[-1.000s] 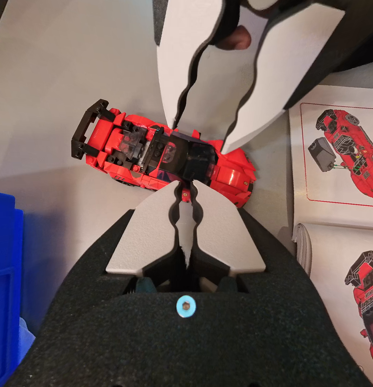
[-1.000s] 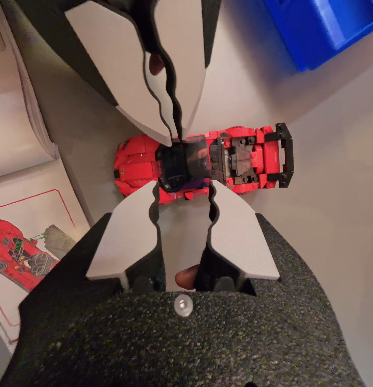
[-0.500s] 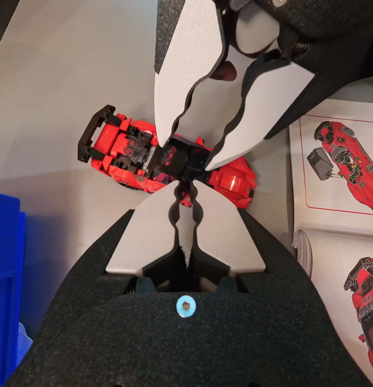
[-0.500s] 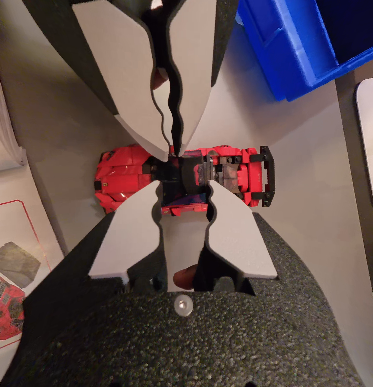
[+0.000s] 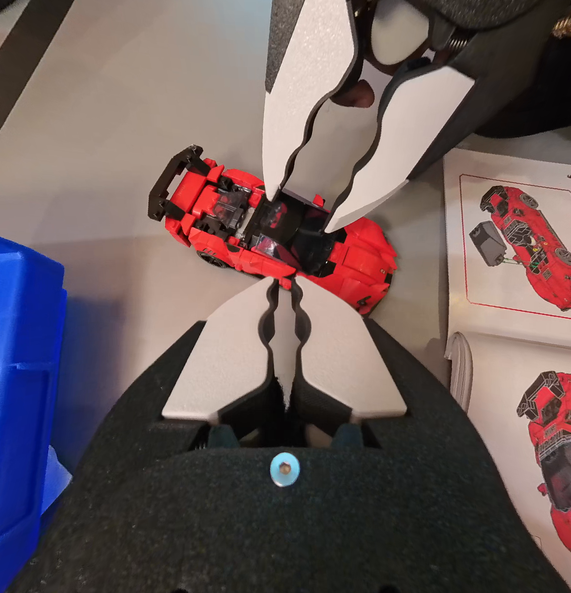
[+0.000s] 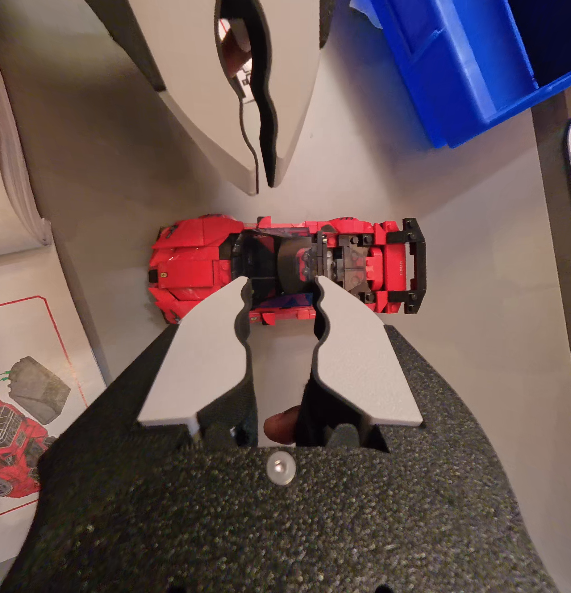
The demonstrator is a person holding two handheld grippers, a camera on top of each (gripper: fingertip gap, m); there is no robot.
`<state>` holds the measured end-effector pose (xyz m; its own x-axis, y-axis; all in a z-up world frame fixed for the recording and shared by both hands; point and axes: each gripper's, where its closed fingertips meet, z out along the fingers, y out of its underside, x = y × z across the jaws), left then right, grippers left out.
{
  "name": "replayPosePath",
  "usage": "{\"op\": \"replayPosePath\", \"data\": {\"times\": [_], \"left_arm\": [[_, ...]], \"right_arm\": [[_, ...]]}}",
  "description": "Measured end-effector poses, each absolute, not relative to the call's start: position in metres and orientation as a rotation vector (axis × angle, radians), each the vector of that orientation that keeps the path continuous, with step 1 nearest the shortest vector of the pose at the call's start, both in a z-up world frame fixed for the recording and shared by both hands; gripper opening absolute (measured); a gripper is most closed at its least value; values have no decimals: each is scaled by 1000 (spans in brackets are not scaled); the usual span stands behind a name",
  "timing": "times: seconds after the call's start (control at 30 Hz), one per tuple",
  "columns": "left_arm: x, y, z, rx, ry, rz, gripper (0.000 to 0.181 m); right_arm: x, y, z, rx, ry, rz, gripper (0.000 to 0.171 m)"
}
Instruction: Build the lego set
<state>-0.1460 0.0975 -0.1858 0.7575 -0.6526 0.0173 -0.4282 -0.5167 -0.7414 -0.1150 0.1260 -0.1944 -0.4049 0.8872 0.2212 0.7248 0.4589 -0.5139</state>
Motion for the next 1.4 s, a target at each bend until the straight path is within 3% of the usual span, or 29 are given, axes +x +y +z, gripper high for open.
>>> {"op": "replayPosePath", "data": {"times": [1.4], "left_arm": [[-137,95,-199,-2196,886,-392,14]], "right_arm": [[-112,122,-194,-1405,-2307,542,26]]}}
